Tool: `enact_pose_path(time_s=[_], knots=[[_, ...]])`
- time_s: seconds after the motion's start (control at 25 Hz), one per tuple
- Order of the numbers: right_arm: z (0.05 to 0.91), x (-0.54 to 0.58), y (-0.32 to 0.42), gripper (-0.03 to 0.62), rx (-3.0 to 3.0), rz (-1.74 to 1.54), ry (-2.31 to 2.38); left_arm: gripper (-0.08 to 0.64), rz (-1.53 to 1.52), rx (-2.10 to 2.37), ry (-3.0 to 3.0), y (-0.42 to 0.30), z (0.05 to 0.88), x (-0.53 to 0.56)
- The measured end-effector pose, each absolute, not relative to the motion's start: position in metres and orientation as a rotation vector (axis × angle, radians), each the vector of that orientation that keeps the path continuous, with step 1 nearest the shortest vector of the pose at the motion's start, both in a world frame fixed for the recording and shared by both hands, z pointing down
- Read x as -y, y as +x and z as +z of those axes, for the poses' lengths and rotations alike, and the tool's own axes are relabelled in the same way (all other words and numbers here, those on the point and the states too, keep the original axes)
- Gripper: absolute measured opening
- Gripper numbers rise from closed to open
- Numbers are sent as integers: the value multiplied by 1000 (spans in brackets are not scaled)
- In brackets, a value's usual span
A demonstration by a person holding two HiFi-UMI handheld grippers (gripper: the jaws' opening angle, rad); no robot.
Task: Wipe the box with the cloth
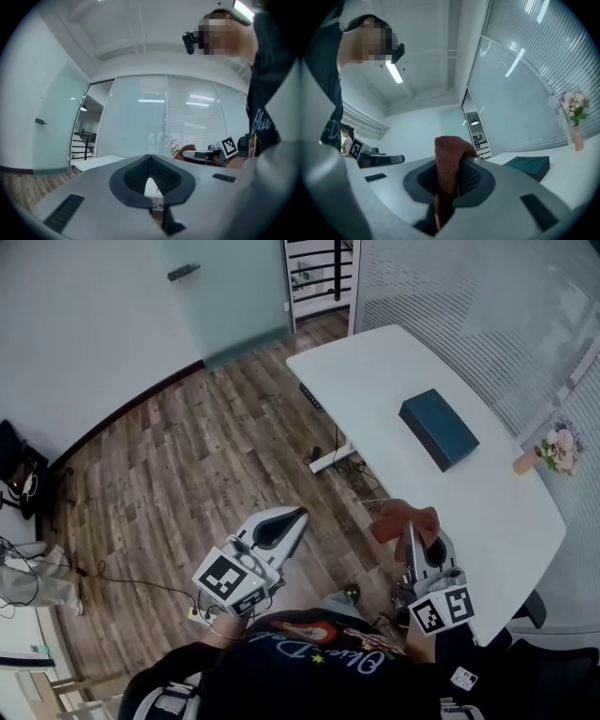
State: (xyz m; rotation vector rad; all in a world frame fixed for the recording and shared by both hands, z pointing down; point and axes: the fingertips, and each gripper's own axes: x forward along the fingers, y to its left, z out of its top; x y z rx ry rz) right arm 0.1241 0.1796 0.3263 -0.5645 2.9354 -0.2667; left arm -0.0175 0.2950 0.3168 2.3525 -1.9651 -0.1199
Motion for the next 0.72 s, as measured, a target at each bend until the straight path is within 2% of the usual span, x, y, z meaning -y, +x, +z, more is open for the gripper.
enact_pose_path(time_s=[0.72], knots=[[344, -38, 195, 41, -2865, -299, -776, 5, -85, 1747, 2508, 40, 323, -122]])
